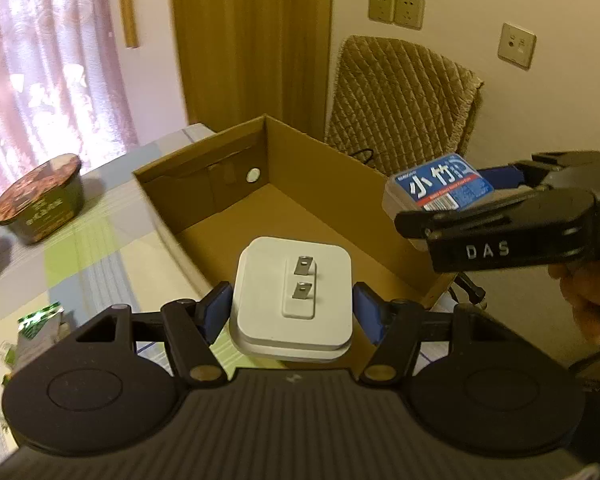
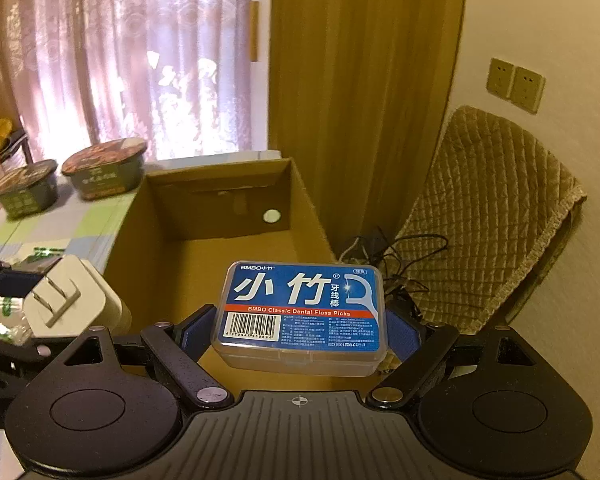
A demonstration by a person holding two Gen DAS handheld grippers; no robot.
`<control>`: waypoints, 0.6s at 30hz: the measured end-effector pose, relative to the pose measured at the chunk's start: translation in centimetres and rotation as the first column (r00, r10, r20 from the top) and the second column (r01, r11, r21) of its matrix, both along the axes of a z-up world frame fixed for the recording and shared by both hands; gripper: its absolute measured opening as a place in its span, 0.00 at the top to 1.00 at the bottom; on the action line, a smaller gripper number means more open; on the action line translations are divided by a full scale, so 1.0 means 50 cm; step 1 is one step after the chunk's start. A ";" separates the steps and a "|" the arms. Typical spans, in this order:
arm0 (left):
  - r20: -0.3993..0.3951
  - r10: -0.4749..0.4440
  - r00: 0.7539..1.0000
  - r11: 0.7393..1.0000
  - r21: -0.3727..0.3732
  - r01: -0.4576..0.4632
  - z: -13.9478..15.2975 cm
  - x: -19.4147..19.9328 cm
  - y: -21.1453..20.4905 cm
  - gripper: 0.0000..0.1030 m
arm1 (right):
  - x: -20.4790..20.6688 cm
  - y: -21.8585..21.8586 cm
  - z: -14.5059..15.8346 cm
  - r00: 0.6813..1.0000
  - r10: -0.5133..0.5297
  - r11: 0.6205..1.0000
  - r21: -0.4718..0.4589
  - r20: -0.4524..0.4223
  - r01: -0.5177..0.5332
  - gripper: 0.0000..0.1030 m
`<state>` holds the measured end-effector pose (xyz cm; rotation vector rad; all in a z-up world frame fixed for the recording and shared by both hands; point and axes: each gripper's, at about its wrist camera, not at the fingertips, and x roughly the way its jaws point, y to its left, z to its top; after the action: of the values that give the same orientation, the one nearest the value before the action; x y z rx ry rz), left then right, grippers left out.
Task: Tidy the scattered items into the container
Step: 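Carry the plug adapter and floss box over the cardboard box with both tools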
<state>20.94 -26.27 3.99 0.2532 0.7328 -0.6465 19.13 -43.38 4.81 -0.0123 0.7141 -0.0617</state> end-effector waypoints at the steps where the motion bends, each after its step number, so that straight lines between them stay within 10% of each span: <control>1: 0.000 -0.007 1.000 1.000 0.003 0.007 -0.004 0.004 -0.007 0.41 | 0.003 -0.006 -0.002 1.000 -0.003 1.000 0.001 0.000 0.003 0.14; 18: 0.042 -0.028 0.999 0.998 0.059 0.026 -0.043 0.029 -0.039 0.29 | 0.025 -0.032 -0.026 1.000 -0.003 1.000 0.015 -0.013 0.004 0.14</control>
<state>22.42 -28.24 1.82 0.3303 0.7084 -0.6439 20.41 -44.97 3.50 0.0029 0.7276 -0.0596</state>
